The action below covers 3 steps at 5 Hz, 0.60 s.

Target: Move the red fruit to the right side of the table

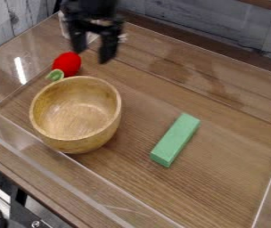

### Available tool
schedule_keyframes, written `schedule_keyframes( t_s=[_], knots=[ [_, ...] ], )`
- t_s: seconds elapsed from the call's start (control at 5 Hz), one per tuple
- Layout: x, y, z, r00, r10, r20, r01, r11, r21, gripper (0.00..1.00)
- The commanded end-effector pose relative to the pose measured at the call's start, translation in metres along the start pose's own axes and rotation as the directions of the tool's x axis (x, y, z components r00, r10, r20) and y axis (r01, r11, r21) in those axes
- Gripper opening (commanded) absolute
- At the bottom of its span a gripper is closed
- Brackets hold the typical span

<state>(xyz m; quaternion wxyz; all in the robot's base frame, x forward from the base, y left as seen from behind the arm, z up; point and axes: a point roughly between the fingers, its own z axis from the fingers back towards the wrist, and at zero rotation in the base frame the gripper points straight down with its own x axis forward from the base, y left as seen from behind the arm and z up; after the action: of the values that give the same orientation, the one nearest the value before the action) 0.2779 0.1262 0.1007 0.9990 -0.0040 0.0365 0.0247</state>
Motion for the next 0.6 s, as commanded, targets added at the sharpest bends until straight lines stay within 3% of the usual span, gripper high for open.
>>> schedule_keyframes(
  t_s=[0.0,0.4],
  knots=[
    [0.001,0.035,-0.002,0.999,0.016,0.05,-0.017,1.0,0.009,1.0],
    [0.014,0.04,-0.008,0.995,0.012,0.101,-0.013,1.0,0.001,1.0]
  ],
)
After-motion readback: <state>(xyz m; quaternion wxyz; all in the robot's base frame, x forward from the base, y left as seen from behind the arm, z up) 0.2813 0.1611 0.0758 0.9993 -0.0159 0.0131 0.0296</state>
